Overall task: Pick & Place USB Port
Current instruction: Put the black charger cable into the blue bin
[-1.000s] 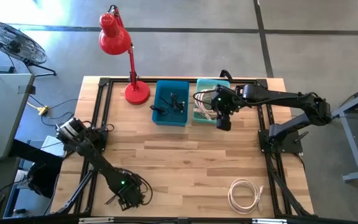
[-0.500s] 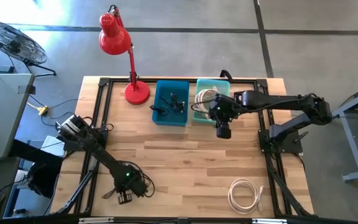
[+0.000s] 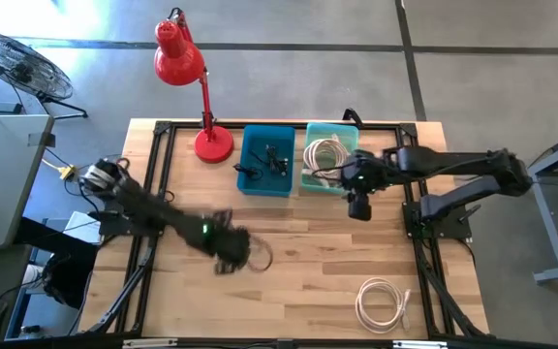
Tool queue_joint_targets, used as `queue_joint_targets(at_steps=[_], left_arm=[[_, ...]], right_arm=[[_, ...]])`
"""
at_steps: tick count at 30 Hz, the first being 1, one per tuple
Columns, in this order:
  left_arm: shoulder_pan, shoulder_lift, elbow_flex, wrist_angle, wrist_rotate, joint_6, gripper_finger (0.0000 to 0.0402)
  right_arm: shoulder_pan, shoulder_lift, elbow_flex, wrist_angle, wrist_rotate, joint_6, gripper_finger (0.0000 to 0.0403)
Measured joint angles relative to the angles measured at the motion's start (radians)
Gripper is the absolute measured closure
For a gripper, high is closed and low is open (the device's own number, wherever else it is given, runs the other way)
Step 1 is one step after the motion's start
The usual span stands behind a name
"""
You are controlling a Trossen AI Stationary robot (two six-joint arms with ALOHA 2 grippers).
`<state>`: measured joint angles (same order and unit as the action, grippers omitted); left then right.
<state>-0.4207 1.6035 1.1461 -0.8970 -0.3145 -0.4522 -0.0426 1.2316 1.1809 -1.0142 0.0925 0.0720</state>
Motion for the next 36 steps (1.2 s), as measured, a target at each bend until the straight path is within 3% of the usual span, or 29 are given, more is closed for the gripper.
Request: queue_joint_targets(at_steps=[5,9,13,20,25,30,36], left_arm=[[0.148,-0.090,0.075,0.094,-0.084,0.363,0.0400],[0.288,-0.124,0.118,0.150,-0.045,0.667,0.0401],[0.468,-0.126,0.131,0.147,0.040,0.851,0.0401],[0.791,-0.085,0.114,0.247,0.340,1.030,0.0401],[0.921,-0.014,0.076,0.366,0.544,1.075,0.0401],[0.972,0.089,0.063,0.441,0.611,1.111,0.0402],[0.984,0.165,0.061,0.501,0.615,1.164,0.0382]], right_arm=[[0.039,-0.103,0.000,0.006,0.034,0.060,0.0222],[0.072,-0.155,0.000,-0.011,0.006,0.111,0.0222],[0.108,-0.173,0.000,-0.017,-0.014,0.161,0.0222],[0.172,-0.166,0.000,-0.014,0.049,0.273,0.0222],[0.202,-0.165,0.000,-0.014,0.084,0.287,0.0222],[0.209,-0.165,0.000,-0.013,0.096,0.294,0.0222],[0.208,-0.165,0.000,-0.009,0.126,0.321,0.0222]])
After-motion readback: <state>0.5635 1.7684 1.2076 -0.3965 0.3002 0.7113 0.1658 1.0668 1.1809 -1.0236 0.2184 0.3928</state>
